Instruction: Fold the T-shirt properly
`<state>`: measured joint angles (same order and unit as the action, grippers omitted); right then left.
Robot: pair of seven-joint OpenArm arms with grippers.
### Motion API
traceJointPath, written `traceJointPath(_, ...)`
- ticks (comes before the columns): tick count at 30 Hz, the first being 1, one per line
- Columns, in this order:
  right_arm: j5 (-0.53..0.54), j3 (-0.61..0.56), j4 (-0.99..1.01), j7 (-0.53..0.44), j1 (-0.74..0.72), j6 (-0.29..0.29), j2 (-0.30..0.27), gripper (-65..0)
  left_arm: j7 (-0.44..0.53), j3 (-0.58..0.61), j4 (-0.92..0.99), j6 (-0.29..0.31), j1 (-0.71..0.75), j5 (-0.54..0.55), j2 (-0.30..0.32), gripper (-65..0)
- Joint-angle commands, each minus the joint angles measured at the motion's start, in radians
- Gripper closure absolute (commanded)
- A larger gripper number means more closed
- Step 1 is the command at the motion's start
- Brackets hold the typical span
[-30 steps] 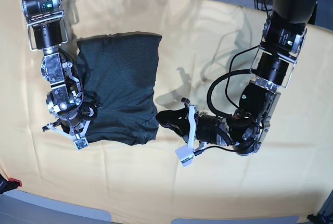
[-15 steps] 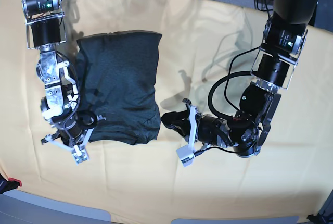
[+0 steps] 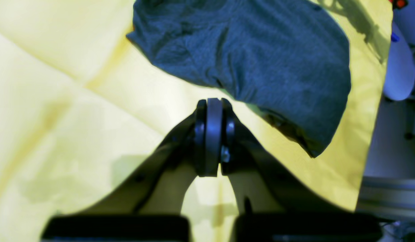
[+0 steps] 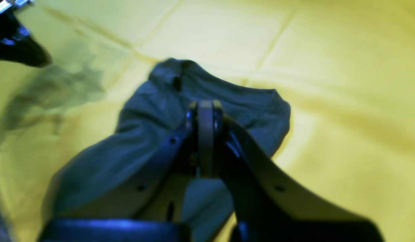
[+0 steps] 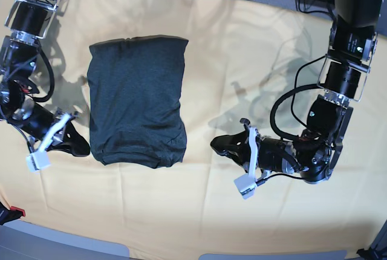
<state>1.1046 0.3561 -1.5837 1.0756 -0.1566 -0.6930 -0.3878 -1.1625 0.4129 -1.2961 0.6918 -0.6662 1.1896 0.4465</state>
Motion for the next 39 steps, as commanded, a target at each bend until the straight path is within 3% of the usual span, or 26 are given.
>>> traceJointPath(1, 0.079, 0.029, -0.03, 0.005, -0.009, -0.005, -0.018, 0.0, 0.016, -0.01, -0.048, 0.006, -0.02, 0.032, 0.018, 0.0)
traceJointPath(4, 0.197, 0.106, -0.087, 0.105, 0.044, -0.005, -0.019, 0.0, -0.002, -0.01, -0.171, 0.006, 0.035, 0.031, 0.058, 0.0)
traceJointPath(12, 0.215, 0.236, -0.388, 0.141, 0.281, -0.005, -0.019, 0.0, -0.006, -0.061, -0.395, 0.006, 0.235, -0.033, 0.139, 0.0)
traceJointPath(26, 0.235, 0.545, -0.678, 0.134, 0.692, -0.005, 0.002, 0.0, -0.027, -0.652, -0.685, -0.031, 0.692, 0.002, 0.141, 0.0)
traceJointPath(31, 0.296, 0.627, -0.704, 0.143, 0.832, -0.005, 0.062, 0.0, -0.095, -0.829, -0.818, -0.056, 0.911, 0.057, 0.143, 0.0)
traceJointPath(34, 0.373, 0.682, -0.704, 0.194, 0.91, -0.005, 0.101, 0.0, -0.124, -0.931, -0.878, -0.058, 1.053, 0.097, 0.161, 0.0)
traceJointPath(39, 0.379, 0.811, -0.704, 0.276, 1.023, -0.005, 0.168, 0.0, -0.136, -1.102, -0.984, -0.086, 1.308, 0.111, 0.183, 0.0)
